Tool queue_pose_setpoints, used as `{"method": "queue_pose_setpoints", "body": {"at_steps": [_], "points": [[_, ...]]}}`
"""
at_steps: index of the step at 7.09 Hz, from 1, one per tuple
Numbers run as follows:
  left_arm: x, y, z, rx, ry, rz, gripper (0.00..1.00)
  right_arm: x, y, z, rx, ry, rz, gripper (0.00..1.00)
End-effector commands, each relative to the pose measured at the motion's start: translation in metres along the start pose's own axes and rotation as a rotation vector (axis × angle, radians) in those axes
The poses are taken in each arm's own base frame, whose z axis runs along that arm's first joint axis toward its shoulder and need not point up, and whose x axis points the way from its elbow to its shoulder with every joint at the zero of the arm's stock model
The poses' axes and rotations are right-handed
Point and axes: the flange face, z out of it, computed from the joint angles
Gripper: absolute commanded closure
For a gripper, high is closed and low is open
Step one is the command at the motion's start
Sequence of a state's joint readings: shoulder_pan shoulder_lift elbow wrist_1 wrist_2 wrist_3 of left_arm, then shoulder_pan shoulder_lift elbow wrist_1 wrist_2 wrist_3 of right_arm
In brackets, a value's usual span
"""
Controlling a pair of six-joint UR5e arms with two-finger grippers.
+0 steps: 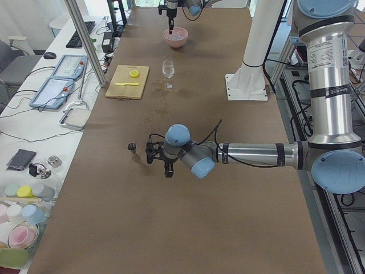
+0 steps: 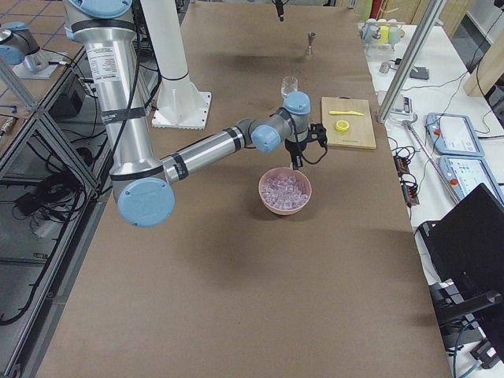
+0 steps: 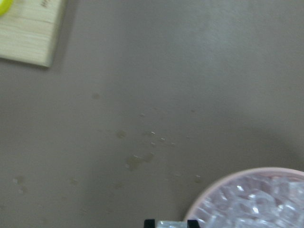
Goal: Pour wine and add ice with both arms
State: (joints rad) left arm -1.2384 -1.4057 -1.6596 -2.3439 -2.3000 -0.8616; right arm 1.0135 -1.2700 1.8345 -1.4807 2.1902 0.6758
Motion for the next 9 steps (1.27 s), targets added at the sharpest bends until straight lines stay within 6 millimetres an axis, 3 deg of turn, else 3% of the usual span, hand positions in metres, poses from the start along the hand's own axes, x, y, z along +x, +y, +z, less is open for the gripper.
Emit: {"method": "queue_pose_setpoints", "body": {"at_steps": [1,3,4,5,6,9], "points": [[0.000,-0.002,0.002,-0.001,0.000,0.001,0.01,-0.131,-0.028,-0.036,-0.016,-0.044,0.133,1.00],[-0.001,-0.002,0.004,-0.006,-0.001,-0.001,0.01,-0.238,-0.021,-0.029,0.021,-0.074,0.167,1.00],[-0.001,-0.008,0.009,-0.007,-0.002,-0.002,0.01,-0.291,-0.034,-0.026,0.041,-0.138,0.238,1.00],[0.000,-0.011,0.011,-0.008,-0.001,-0.002,0.01,-0.320,-0.047,-0.013,0.071,-0.205,0.291,1.00],[0.002,-0.013,0.011,-0.006,0.001,-0.002,0.01,-0.343,-0.053,-0.004,0.093,-0.217,0.299,1.00],[0.005,-0.021,0.016,-0.007,0.000,-0.003,0.01,-0.357,-0.045,-0.021,0.082,-0.255,0.288,1.00]]}}
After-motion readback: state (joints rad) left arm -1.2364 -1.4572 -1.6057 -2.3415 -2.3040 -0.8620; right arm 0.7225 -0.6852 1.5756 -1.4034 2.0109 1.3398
